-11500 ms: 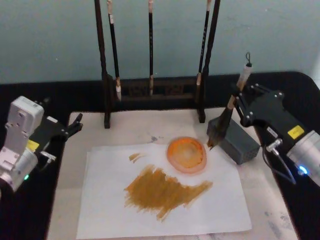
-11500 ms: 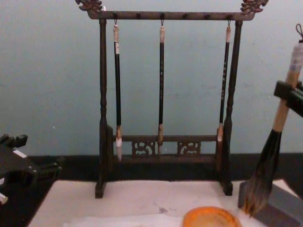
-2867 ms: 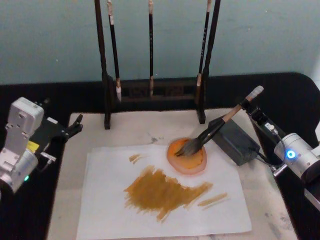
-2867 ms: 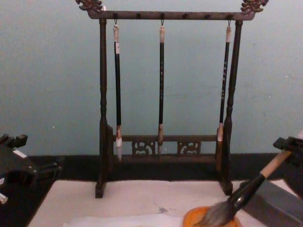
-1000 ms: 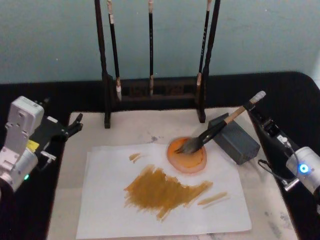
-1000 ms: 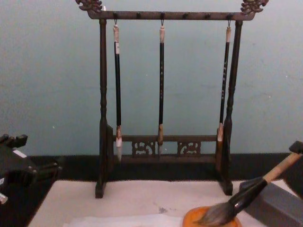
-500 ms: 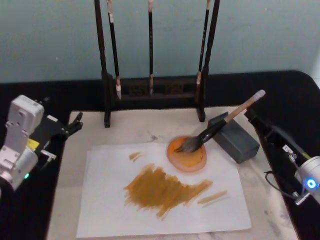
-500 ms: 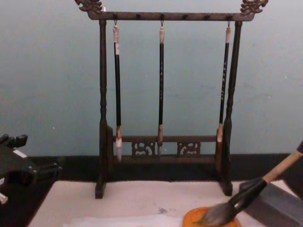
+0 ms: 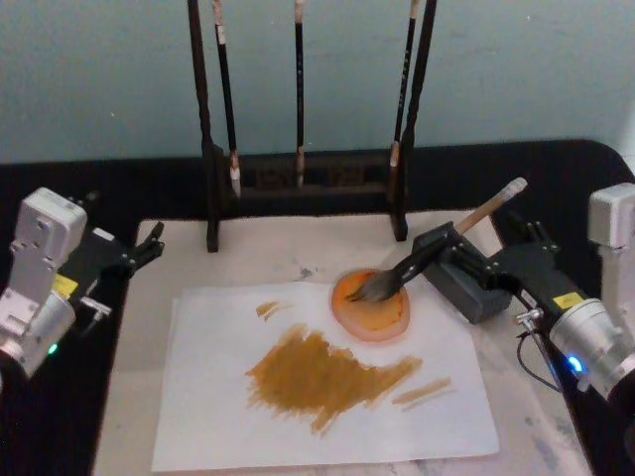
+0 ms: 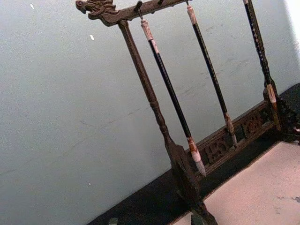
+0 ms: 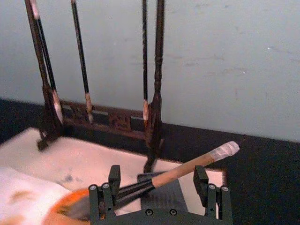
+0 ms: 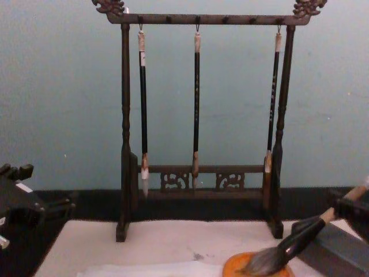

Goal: Pick up the brush from the inkstone, write on the paper, then place the brush back to its original position.

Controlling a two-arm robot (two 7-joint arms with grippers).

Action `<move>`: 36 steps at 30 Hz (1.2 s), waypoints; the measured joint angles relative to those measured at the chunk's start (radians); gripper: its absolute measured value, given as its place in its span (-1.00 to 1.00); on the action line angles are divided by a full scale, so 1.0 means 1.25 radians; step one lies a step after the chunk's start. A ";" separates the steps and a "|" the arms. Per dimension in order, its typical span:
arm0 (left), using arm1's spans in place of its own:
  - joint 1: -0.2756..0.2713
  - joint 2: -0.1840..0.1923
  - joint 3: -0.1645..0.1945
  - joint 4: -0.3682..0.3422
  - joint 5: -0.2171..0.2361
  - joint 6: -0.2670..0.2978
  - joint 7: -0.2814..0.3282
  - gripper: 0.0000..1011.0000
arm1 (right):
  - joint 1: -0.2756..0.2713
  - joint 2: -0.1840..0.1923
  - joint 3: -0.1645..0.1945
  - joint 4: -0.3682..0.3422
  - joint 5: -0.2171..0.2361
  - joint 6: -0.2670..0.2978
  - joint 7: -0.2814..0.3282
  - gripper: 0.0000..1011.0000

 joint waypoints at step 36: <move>0.000 0.000 0.000 0.000 0.000 0.000 0.000 1.00 | 0.039 -0.016 -0.039 0.049 -0.153 0.031 -0.039 0.98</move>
